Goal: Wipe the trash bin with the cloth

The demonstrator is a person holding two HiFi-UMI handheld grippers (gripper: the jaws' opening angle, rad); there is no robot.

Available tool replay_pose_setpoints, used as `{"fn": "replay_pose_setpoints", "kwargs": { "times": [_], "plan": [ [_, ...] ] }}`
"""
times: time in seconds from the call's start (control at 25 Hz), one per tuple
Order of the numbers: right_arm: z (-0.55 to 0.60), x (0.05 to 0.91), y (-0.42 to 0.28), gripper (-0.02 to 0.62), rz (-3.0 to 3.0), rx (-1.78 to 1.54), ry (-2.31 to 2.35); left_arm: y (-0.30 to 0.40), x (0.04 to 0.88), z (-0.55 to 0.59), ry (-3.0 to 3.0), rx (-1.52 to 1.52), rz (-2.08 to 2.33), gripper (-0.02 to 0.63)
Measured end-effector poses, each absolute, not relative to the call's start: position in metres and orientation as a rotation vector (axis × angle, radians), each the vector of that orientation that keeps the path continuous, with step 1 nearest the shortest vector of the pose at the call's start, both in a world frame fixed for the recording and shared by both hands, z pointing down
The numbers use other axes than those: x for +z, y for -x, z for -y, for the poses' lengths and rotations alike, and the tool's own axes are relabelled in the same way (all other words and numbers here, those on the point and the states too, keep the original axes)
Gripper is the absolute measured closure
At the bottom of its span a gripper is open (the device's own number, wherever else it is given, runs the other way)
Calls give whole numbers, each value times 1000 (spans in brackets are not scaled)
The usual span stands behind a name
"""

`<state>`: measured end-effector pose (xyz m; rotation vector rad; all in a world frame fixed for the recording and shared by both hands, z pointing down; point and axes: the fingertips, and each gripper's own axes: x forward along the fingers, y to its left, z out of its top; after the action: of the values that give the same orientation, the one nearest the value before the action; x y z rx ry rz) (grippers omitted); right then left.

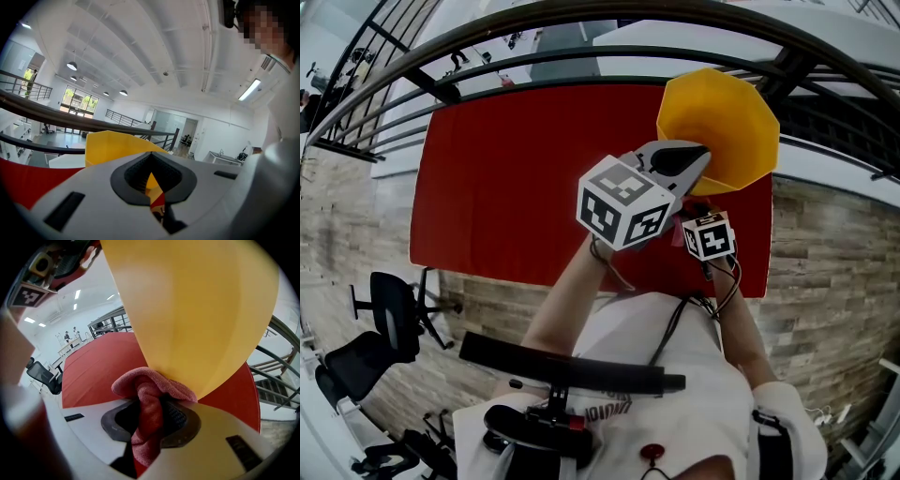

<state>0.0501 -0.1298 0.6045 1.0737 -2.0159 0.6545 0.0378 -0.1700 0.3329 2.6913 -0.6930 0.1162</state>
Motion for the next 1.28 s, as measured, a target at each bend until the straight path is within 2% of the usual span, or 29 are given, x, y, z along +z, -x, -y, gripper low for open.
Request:
{"fn": "replay_pose_setpoints", "kwargs": {
  "times": [0.4,0.8,1.12,1.28],
  "plan": [
    [119,598,-60,495,2012,671,-1097,-35,332,168,-2695,117,682,603],
    [105,504,-112,495,2200,681,-1338,-52,327,152,-2659,42,554,603],
    [103,436,-150,495,2277,613,-1569,-108,332,125,-2625,8,360,603],
    [95,403,-144,495,2318,519,-1582,-92,316,131,-2590,-109,421,603]
  ]
}}
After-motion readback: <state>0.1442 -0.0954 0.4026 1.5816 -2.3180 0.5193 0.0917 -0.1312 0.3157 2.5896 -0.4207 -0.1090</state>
